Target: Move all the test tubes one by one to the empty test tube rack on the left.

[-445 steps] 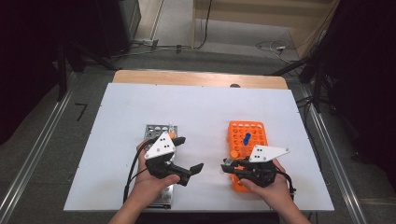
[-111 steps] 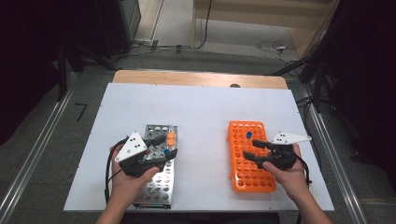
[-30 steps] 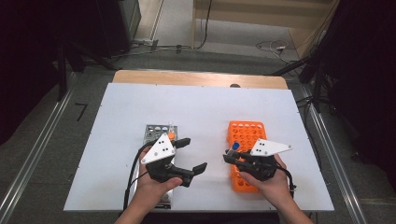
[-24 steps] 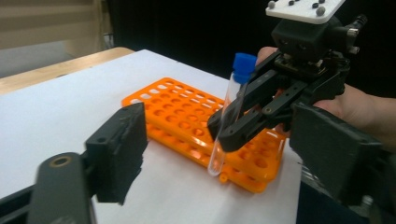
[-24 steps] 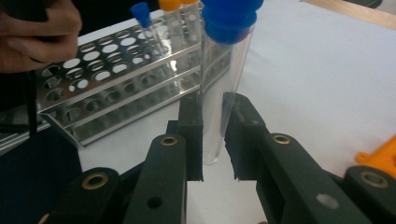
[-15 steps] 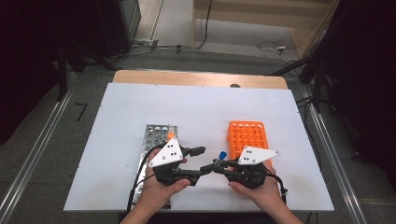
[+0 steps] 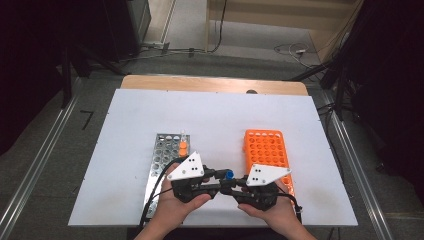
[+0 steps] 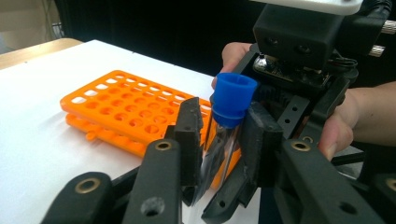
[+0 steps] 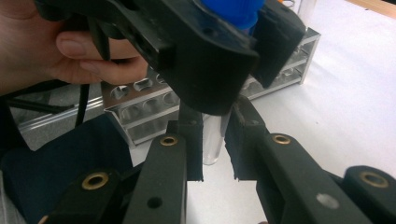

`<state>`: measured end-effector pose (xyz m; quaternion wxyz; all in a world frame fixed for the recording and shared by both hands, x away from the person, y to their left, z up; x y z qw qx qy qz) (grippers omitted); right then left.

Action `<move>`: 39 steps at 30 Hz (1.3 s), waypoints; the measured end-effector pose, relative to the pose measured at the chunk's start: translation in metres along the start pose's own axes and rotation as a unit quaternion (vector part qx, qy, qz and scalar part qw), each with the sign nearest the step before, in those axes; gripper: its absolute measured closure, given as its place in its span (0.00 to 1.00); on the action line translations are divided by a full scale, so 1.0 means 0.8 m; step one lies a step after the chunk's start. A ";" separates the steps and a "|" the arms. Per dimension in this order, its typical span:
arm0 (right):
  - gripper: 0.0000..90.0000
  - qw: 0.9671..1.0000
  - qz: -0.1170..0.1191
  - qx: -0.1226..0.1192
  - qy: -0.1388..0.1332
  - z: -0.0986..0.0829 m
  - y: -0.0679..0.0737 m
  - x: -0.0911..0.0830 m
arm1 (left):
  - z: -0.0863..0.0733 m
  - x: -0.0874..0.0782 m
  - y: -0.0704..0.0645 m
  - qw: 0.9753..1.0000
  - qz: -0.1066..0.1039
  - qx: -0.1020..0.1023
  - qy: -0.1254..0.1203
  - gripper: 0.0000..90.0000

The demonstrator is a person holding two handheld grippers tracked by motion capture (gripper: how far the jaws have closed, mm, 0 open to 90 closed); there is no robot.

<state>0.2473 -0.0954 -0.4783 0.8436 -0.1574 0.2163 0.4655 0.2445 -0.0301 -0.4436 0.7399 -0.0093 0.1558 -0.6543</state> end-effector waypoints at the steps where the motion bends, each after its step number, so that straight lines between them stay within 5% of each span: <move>1: 0.84 1.000 0.000 -0.002 0.000 0.000 0.000 0.000 | 0.000 0.000 0.000 1.000 0.000 0.001 0.001 0.81; 23: 0.80 1.000 0.023 0.006 0.001 -0.001 0.003 -0.002 | 0.001 -0.003 -0.001 1.000 0.014 0.018 0.000 0.86; 31: 0.42 0.999 0.033 0.003 0.003 -0.004 -0.001 -0.007 | 0.003 -0.015 0.002 0.999 0.027 0.015 -0.013 0.86; 39: 0.10 1.000 0.009 -0.002 -0.005 -0.006 -0.017 -0.020 | 0.002 -0.036 0.011 0.999 0.047 0.008 -0.024 0.86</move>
Point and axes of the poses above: each handheld gripper's, and its own axes: x roughly forward along the jaws, z roughly out of its top, y roughly to its left, the point moved 9 cm from there along x, roughly forward along the jaws, and after that the axes turned 15 degrees about -z, right-handed, at the moved point
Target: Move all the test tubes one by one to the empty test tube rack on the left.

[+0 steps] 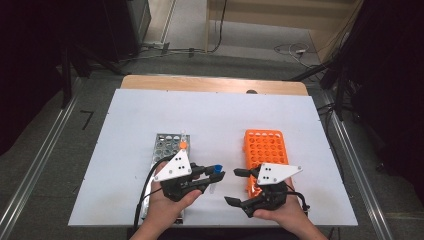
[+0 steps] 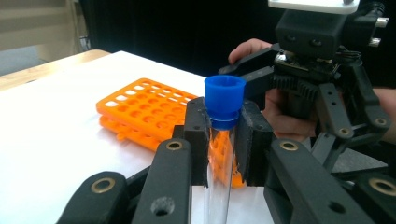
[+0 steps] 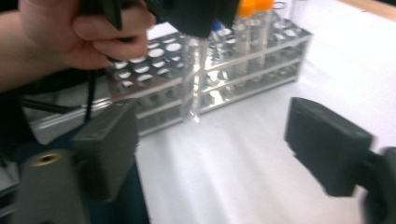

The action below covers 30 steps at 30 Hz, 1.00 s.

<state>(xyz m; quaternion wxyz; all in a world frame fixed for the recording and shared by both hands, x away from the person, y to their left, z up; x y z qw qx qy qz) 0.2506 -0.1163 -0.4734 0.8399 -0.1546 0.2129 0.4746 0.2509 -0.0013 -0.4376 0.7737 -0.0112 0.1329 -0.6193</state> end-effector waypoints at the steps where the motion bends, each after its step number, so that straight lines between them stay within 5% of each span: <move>1: 0.09 1.000 -0.003 0.004 0.001 -0.001 -0.004 -0.001 | 0.000 -0.002 0.001 1.000 0.002 0.000 0.000 0.86; 5: 0.00 1.000 -0.012 0.018 -0.001 -0.005 -0.020 -0.007 | 0.000 -0.012 0.005 1.000 0.012 -0.001 -0.003 0.86; 30: 0.00 0.993 -0.090 0.083 -0.004 -0.036 -0.118 -0.041 | -0.004 -0.096 0.041 0.994 0.110 -0.007 -0.022 0.86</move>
Point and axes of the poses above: each handheld gripper's, and its own axes: x roughly forward along the jaws, z roughly out of its top, y roughly to its left, the point moved 9 cm from there along x, roughly forward along the jaws, and after that the axes turned 15 degrees about -z, right-handed, at the moved point
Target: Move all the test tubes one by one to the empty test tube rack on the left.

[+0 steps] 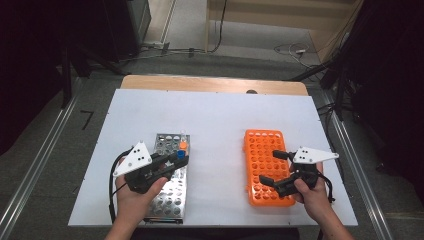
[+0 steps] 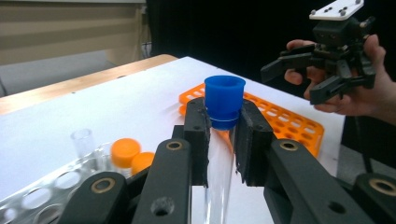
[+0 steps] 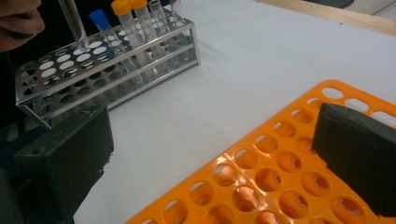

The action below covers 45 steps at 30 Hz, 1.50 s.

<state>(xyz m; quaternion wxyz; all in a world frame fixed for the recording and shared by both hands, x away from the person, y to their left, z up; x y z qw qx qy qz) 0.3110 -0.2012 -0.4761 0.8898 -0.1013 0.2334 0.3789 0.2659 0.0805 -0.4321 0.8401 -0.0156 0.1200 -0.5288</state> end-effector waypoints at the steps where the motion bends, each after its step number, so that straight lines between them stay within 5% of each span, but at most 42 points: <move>1: 0.00 1.000 -0.002 -0.001 -0.001 -0.001 -0.003 0.000 | -0.001 -0.002 0.001 1.000 0.004 0.001 0.000 0.85; 18: 0.00 1.000 -0.020 0.007 0.005 -0.008 -0.022 0.001 | -0.017 0.004 0.011 0.998 0.058 0.009 -0.024 0.85; 35: 0.00 1.000 -0.026 0.002 0.008 -0.010 -0.022 0.003 | -0.047 0.001 0.006 0.997 0.064 0.009 0.048 0.85; 45: 0.00 1.000 -0.028 0.002 0.010 -0.011 -0.024 0.001 | -0.046 0.000 0.004 0.997 0.056 0.004 0.052 0.79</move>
Point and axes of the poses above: each handheld gripper's, and its own axes: x roughly forward along the jaws, z roughly out of its top, y roughly to its left, the point moved 9 cm from there along x, roughly forward along the jaws, and after that the axes turned 15 degrees about -z, right-handed, at the moved point
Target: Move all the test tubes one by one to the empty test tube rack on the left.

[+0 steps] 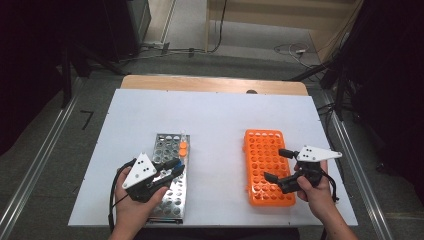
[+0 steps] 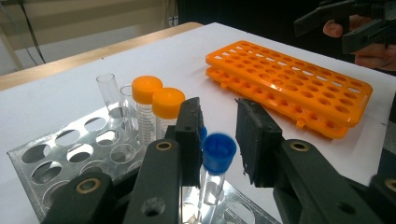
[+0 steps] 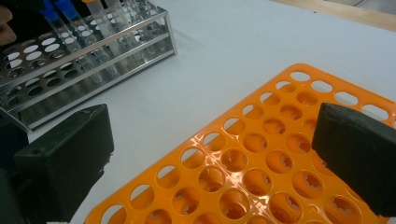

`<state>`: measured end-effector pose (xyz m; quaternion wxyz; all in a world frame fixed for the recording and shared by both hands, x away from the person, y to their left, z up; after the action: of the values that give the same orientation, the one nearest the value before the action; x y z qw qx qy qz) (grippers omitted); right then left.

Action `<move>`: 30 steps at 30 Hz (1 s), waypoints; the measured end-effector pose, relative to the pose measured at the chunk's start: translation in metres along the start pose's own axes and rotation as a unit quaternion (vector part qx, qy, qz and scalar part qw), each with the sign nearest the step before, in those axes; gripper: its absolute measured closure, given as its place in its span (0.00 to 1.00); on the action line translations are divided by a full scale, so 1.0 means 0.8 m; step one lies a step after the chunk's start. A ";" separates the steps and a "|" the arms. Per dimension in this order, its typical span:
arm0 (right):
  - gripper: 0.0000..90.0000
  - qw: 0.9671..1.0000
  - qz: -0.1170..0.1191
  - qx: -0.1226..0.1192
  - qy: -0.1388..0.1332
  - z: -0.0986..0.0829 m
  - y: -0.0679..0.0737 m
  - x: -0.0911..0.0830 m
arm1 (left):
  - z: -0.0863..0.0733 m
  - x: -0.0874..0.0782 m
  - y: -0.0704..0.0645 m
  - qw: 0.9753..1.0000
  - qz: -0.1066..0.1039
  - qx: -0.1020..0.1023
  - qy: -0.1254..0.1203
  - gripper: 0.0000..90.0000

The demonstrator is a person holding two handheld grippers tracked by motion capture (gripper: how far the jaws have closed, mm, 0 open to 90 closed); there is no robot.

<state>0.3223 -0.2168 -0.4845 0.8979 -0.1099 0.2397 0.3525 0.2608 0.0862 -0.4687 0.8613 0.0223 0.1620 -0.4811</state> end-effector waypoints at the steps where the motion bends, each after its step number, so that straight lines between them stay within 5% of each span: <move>1: 0.00 1.000 0.000 0.000 0.000 0.000 0.000 0.000 | 0.000 0.000 0.000 1.000 -0.001 0.000 0.000 0.79; 11: 0.00 1.000 -0.001 -0.001 0.000 0.000 -0.001 0.001 | 0.010 -0.004 -0.005 1.000 -0.014 -0.005 -0.027 0.60; 23: 0.00 1.000 -0.003 0.000 -0.002 0.000 -0.002 0.001 | 0.019 -0.008 0.001 0.999 -0.014 -0.009 -0.041 0.11; 30: 0.00 1.000 -0.005 0.002 -0.002 0.000 -0.005 0.001 | 0.017 -0.013 0.010 0.999 -0.015 -0.014 -0.039 0.01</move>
<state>0.3254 -0.2190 -0.4851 0.9006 -0.1088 0.2375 0.3475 0.2662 0.0961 -0.4535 0.8600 -0.0109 0.1357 -0.4917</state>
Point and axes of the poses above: each handheld gripper's, and its own axes: x roughly forward along the jaws, z roughly out of its top, y roughly to its left, the point moved 9 cm from there along x, roughly forward along the jaws, and after that the axes turned 15 degrees about -z, right-handed, at the moved point
